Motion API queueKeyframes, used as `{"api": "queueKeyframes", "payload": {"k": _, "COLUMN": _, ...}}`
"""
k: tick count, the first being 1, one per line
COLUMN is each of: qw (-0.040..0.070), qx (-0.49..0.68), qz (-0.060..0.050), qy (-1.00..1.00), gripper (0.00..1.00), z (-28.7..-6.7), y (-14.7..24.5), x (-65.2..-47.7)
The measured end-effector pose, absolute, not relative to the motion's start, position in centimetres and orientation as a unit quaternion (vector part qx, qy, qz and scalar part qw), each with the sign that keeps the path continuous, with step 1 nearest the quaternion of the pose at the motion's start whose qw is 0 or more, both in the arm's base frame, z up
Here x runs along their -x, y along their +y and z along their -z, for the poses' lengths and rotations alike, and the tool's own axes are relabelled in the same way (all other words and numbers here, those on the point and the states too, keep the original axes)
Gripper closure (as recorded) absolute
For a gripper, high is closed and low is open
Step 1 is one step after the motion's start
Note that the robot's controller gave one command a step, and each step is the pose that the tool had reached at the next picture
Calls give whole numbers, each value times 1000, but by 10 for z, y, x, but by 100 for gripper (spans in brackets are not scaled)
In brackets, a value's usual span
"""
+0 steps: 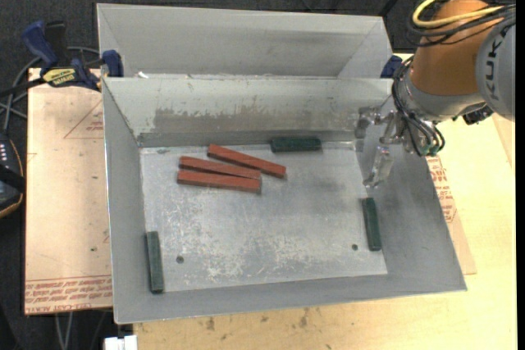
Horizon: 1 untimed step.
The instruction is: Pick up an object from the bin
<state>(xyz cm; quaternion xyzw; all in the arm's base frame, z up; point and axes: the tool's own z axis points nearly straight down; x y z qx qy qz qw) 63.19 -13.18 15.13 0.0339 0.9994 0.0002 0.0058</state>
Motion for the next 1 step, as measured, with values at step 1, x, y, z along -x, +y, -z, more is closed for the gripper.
{"api": "queueKeyframes", "payload": {"k": 1, "qw": -1, "qx": 178, "qz": -1, "qy": 984, "gripper": 0, "z": -98, "y": -146, "x": -597}}
